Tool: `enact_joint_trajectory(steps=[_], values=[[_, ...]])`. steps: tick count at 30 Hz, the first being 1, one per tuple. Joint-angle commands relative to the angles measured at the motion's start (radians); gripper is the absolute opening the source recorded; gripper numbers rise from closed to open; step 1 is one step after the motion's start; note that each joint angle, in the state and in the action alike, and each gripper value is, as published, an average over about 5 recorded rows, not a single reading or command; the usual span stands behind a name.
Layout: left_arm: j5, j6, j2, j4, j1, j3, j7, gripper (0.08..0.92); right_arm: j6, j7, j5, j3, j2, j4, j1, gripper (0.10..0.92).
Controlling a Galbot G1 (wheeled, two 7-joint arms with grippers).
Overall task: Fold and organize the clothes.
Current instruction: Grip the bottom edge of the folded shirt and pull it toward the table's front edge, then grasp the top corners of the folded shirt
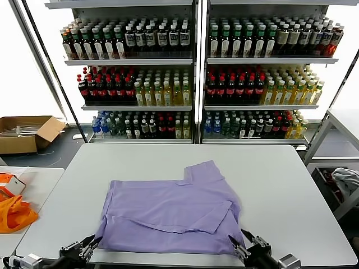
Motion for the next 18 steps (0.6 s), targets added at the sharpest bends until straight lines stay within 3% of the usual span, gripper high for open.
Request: enact_joint_trajectory(steps=[1,7,13,18], values=[[0.004,0.004,0.005,-0.049,0.007,-0.037,0.004,0.410,0.013,-0.057,0.067,0.070,-0.016,-0.019,0.071,0.698],[-0.042,0.005,0.085,0.007,-0.096,-0.053,0.016,0.584,-0.025,-0.124,0.131,0.053,-0.008,-0.119,0.291,0.815],[-0.075,-0.005,0.197,0.109,-0.198,0.005,0.063,0.755,-0.115,-0.319,0.095,-0.007,0.001,-0.310,0.561,0.823],[-0.165,-0.015,0.261,0.228,-0.289,0.055,0.079,0.819,-0.123,-0.394,0.044,-0.142,0.035,-0.519,0.804,0.823]])
